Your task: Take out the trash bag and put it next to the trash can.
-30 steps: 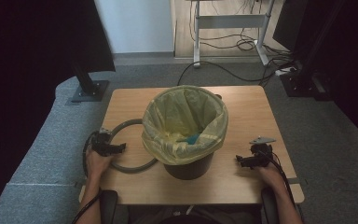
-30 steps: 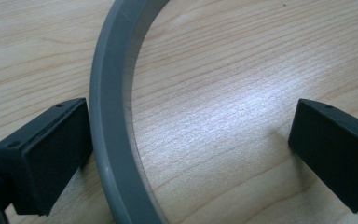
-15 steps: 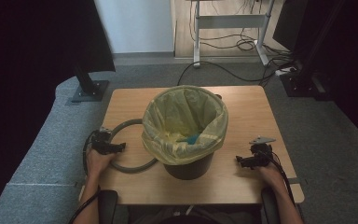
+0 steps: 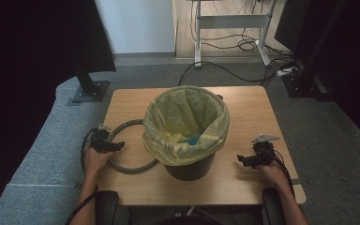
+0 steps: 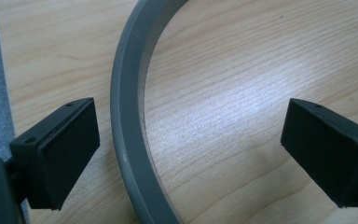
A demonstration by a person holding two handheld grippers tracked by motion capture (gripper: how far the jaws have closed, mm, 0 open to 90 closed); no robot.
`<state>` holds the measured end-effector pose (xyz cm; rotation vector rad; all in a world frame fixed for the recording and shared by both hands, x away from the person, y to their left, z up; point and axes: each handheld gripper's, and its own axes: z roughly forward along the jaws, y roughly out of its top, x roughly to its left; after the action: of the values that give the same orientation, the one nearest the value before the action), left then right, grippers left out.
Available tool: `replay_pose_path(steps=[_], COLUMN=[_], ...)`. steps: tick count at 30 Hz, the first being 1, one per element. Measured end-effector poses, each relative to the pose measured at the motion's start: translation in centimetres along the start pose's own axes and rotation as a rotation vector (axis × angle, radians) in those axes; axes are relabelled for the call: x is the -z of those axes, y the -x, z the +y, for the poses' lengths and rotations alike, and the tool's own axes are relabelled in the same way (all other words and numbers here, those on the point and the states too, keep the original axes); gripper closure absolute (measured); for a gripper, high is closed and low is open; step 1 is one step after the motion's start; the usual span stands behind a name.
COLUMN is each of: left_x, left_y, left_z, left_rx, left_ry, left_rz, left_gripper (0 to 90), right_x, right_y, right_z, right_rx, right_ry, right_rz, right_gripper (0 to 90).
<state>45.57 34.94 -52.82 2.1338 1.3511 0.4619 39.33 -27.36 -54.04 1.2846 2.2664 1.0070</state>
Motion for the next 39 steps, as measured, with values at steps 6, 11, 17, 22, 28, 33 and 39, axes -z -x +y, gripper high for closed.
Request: replay_pose_path(steps=[6, 11, 17, 22, 28, 33, 39], left_x=[0.8, 1.9, 3.2, 4.2, 5.4, 6.5, 7.9], left_y=[0.2, 0.5, 0.9, 1.1, 1.8, 2.5, 3.3], left_z=[0.5, 0.8, 1.3, 1.8, 2.6, 3.4, 4.3], left_rx=[-0.015, -0.012, -0.001, -0.022, -0.052, -0.076, -0.119], left_ry=[-0.007, 0.002, 0.014, 0.028, 0.033, 0.039, 0.040], left_rz=[-0.019, -0.060, -0.151, -0.172, -0.194, -0.216, -0.215], left_gripper=[6.5, 7.1, 8.9, 7.9, 6.6, 5.8, 6.5], right_x=[0.5, 1.0, 1.7, 2.2, 2.9, 3.8, 4.9], right_y=[-0.2, -0.4, -0.8, -1.2, -1.3, -1.3, -1.4], right_z=[0.5, 1.1, 2.0, 2.8, 3.8, 4.8, 5.9], right_rx=[0.014, 0.024, 0.028, 0.038, 0.048, 0.052, 0.079], right_ry=[-0.005, -0.010, -0.015, -0.007, -0.002, 0.005, 0.006], right_rz=[0.015, 0.026, 0.041, 0.058, 0.081, 0.099, 0.113], right_gripper=[0.1, 0.4, 1.0, 1.2, 1.9, 1.9, 2.8])
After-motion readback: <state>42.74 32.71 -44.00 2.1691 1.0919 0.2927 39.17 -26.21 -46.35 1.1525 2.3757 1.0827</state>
